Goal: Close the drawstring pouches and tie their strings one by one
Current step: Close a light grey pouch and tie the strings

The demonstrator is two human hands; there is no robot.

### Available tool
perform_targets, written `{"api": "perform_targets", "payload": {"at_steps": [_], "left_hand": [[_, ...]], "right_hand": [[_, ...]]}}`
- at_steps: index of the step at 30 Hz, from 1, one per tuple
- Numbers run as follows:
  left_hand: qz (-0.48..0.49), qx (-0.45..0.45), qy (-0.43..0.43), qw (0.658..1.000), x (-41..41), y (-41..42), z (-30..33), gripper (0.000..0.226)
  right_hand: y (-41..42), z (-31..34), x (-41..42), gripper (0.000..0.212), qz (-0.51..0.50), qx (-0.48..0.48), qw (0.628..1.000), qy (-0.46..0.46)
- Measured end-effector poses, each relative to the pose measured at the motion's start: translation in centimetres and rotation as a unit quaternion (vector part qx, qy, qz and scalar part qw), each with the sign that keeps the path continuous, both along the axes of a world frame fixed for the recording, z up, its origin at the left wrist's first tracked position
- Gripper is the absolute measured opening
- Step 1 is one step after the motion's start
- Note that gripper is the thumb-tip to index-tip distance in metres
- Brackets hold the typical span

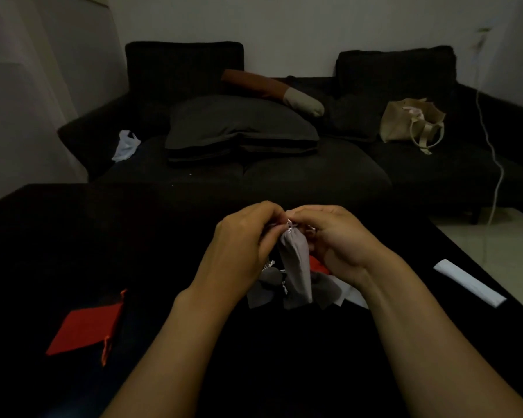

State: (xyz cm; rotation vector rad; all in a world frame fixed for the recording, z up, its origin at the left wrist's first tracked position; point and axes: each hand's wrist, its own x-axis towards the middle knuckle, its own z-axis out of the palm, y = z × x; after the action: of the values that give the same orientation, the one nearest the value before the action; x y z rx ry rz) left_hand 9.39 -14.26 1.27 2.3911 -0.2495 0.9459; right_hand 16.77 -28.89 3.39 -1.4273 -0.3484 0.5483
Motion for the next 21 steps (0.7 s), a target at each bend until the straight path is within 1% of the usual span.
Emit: {"api": "perform_targets", "payload": {"at_steps": [2, 4, 6, 8, 10, 13, 21], "left_hand": [[-0.006, -0.001, 0.014, 1.000, 0.0, 0.1, 0.1, 0.008], [-0.005, -0.007, 0.046, 0.999, 0.0, 0.0, 0.0, 0.007], [-0.003, -0.030, 0.079, 0.996, 0.2, -0.2, -0.2, 0.008], [0.001, -0.078, 0.090, 0.993, 0.3, -0.2, -0.6, 0.014], [0.016, -0.142, 0.085, 0.986, 0.4, 0.1, -0.8, 0.018], [0.034, -0.197, 0.095, 0.975, 0.3, 0.4, -0.9, 0.014], [0.031, -0.219, 0.109, 0.969, 0.6, 0.5, -1.1, 0.009]], "right_hand": [[0.0, 0.0, 0.0, 0.024, 0.001, -0.004, 1.000, 0.003], [0.1, -0.1, 0.0, 0.025, 0.000, -0.007, 1.000, 0.003], [0.3, -0.2, 0.0, 0.022, -0.013, -0.009, 1.000, -0.004], [0.5, -0.3, -0.1, 0.017, -0.037, -0.007, 0.999, -0.021], [0.7, -0.5, 0.1, 0.016, -0.074, -0.020, 0.995, -0.057], [0.7, -0.7, 0.3, 0.018, -0.098, -0.042, 0.990, -0.093], [0.5, -0.9, 0.3, 0.021, -0.117, -0.041, 0.985, -0.122]]}}
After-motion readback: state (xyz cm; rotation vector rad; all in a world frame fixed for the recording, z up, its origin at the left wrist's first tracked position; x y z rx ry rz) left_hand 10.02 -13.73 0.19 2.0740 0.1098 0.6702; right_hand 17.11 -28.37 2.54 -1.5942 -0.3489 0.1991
